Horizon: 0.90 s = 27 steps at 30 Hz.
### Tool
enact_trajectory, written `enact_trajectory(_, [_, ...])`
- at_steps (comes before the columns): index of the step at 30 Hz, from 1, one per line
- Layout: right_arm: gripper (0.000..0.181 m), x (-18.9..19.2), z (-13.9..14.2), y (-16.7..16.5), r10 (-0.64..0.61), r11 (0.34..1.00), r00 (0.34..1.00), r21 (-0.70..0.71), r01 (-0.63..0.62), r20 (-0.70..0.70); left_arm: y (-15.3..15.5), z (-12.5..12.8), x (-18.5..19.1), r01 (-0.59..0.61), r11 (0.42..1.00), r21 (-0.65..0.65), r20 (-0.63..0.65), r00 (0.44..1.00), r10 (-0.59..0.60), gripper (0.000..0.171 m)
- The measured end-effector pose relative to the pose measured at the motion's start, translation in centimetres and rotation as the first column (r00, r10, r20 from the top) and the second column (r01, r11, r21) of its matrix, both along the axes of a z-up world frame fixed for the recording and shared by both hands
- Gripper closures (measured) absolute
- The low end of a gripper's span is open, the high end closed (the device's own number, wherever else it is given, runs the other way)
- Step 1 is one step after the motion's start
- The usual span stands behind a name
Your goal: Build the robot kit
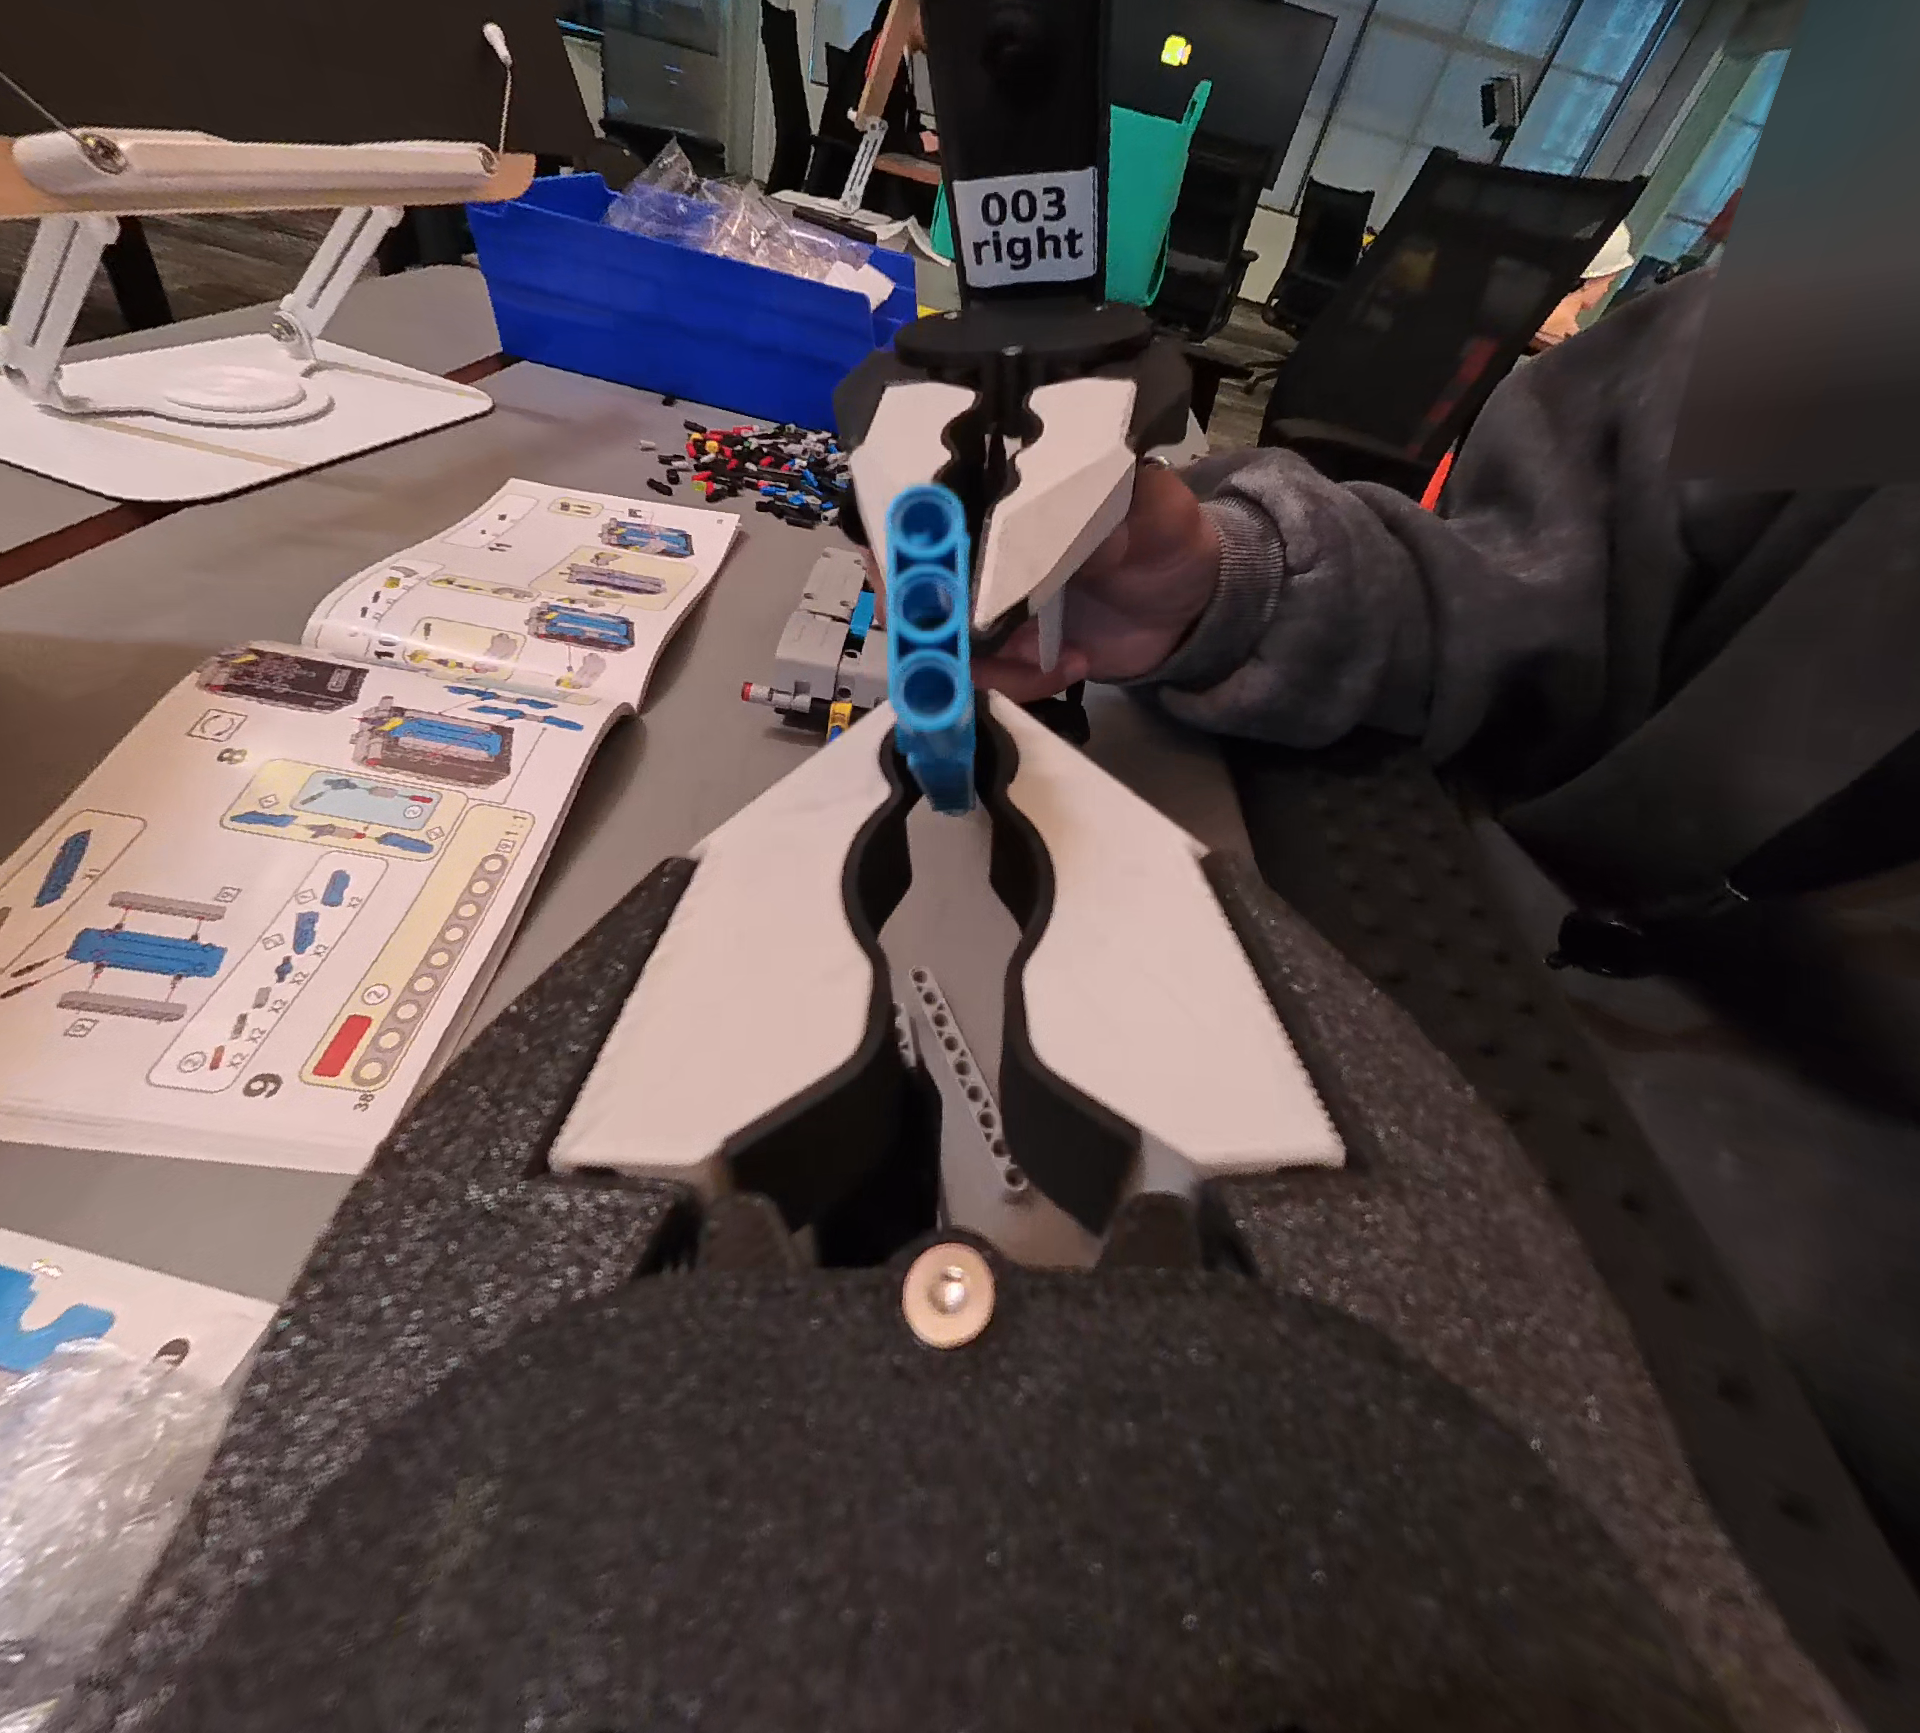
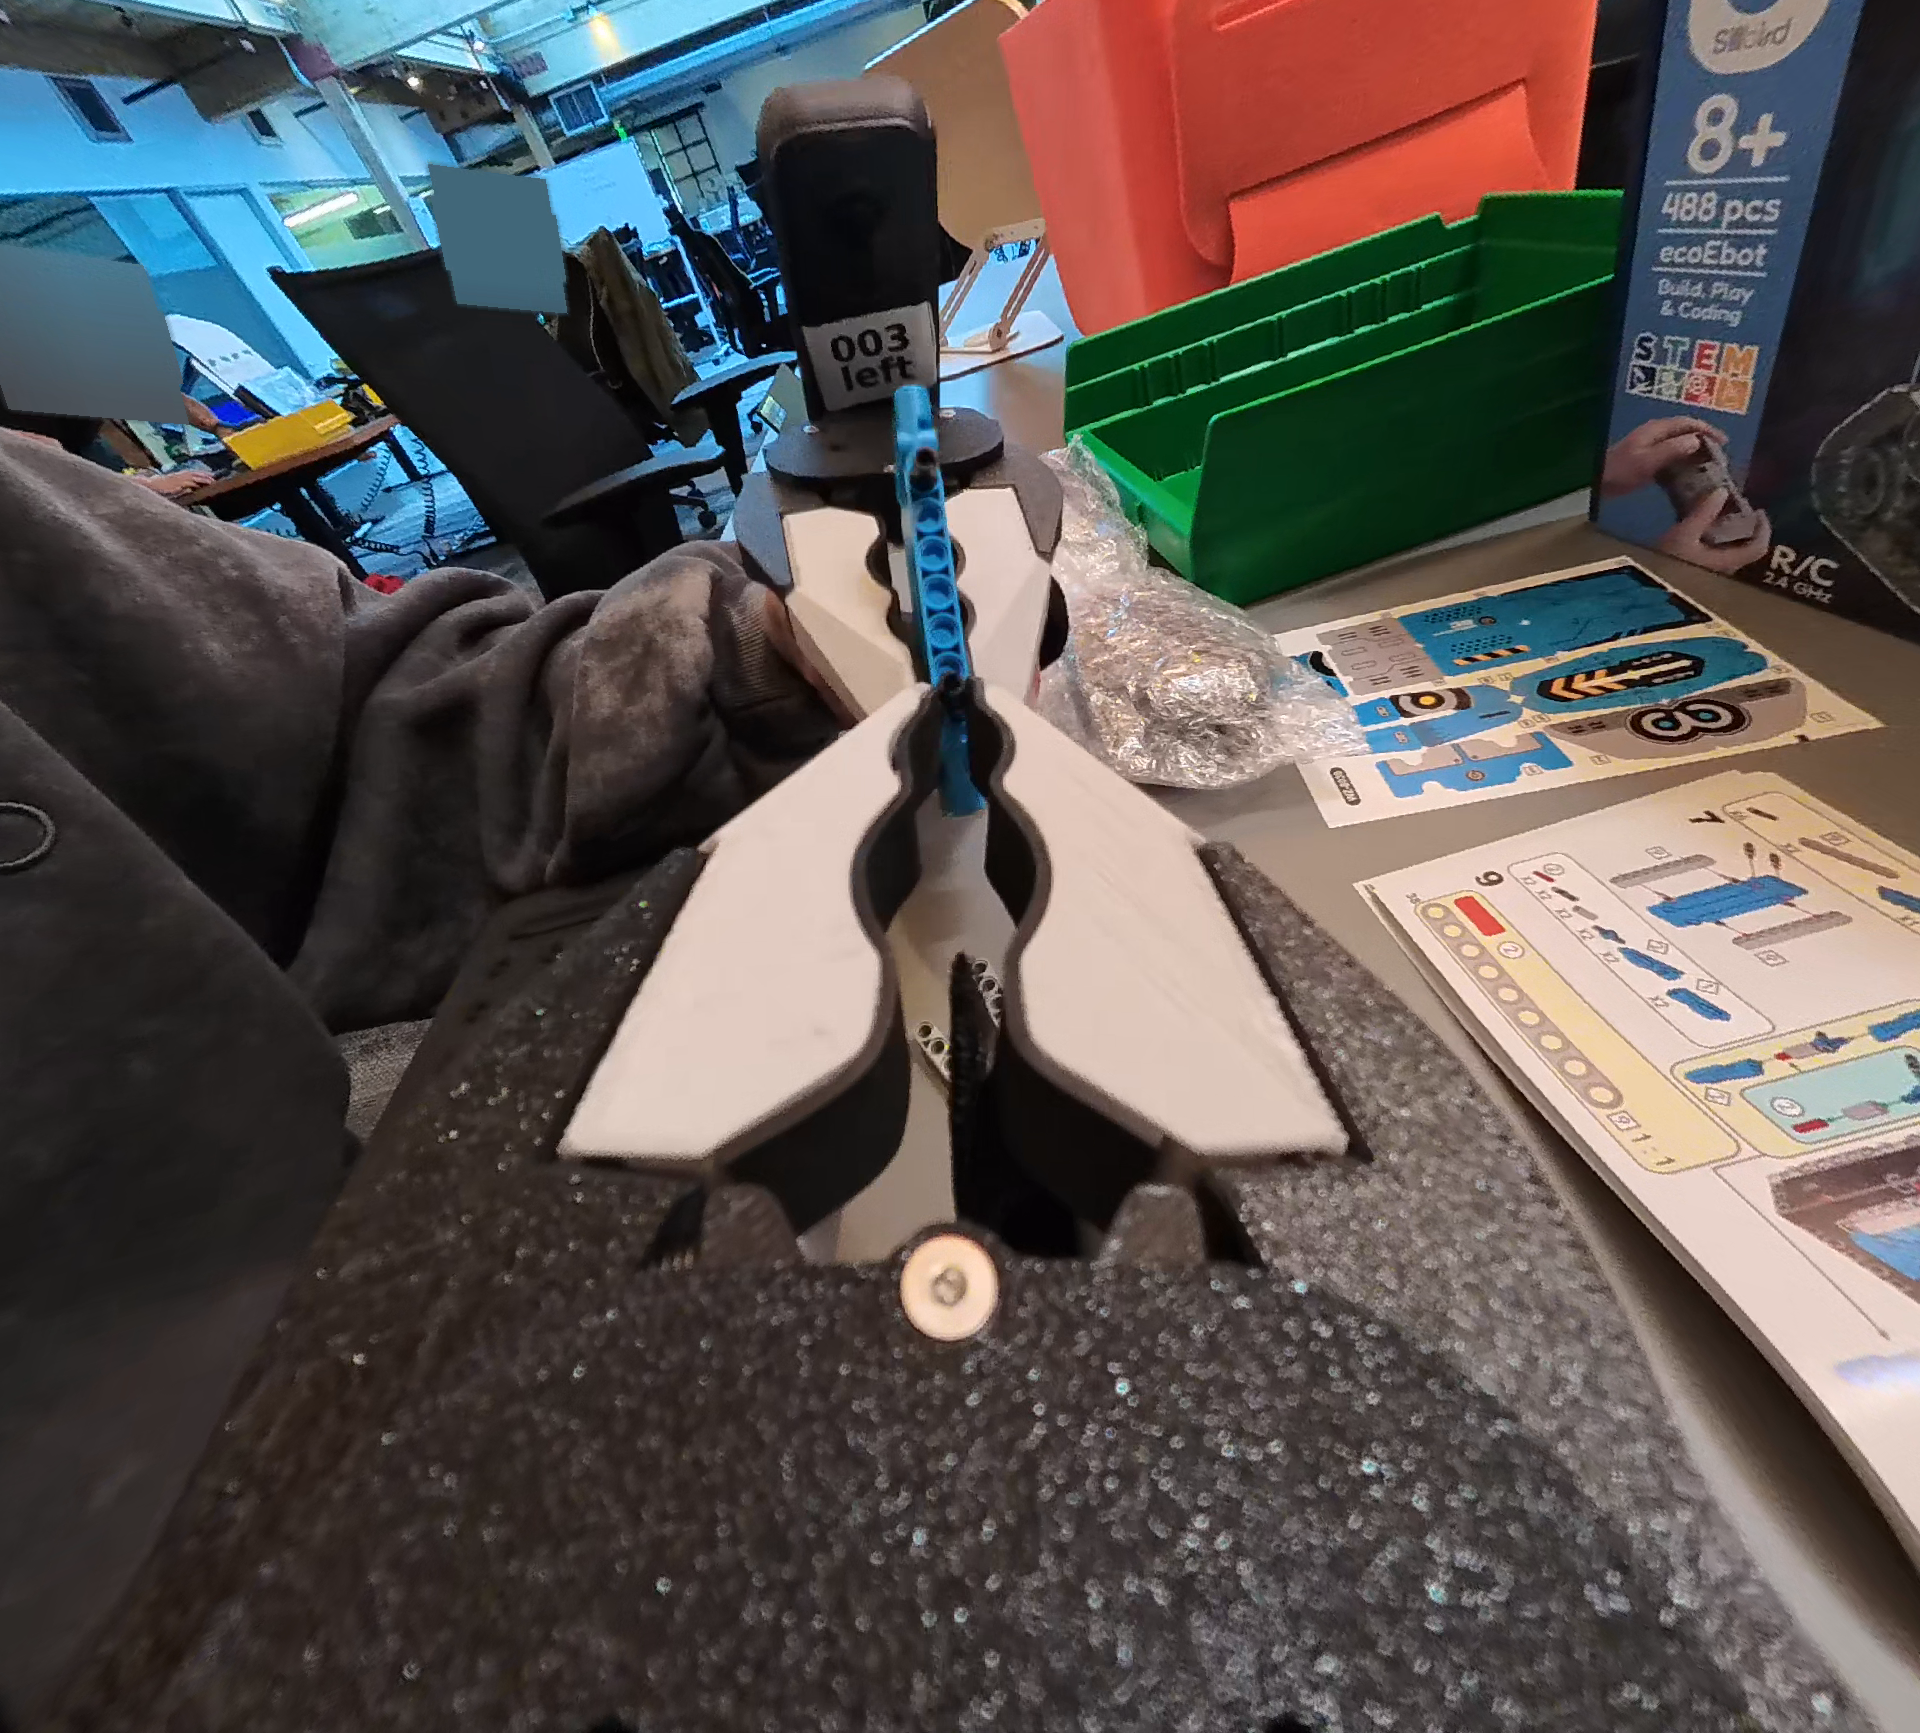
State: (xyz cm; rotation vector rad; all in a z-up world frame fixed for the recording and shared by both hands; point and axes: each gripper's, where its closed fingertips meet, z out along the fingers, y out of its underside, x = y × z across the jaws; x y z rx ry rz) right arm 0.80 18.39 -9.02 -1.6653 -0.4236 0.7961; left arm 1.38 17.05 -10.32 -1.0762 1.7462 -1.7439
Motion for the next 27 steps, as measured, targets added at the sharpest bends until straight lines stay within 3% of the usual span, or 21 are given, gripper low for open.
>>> enact_trajectory(4, [0.178, 0.0, -0.1, 0.1, -0.003, 1.000, 1.000, -0.001, 0.003, -0.004, 0.1, 0.0, 0.1, -0.003, 1.000, -0.009, -0.003, 1.000, 0.003, 0.165])
enact_trajectory(12, [0.179, -0.3, -0.4, -0.2, 0.043, 0.997, 0.996, -0.062, -0.048, -0.084, -0.9, 0.0, 0.2, 0.064, 0.982, -0.180, -0.019, 0.997, -0.068, 0.166])
enact_trajectory(15, [0.179, 0.0, -1.0, 0.0, 0.028, 0.996, 0.999, -0.083, -0.031, -0.033, -0.5, -0.7, 0.4, 0.040, 0.992, -0.123, -0.037, 0.998, -0.044, 0.166])
enact_trajectory(19, [0.179, 0.4, -2.3, 0.1, -0.001, 0.995, 0.995, -0.097, 0.010, 0.100, -0.2, -2.1, 0.9, -0.030, 0.998, 0.048, -0.059, 0.998, 0.033, 0.166])
enact_trajectory(27, [0.179, 0.5, -2.7, -0.1, -0.003, 0.995, 0.991, -0.101, 0.017, 0.135, -0.2, -2.6, 1.0, -0.051, 0.993, 0.109, -0.072, 0.996, 0.059, 0.166])
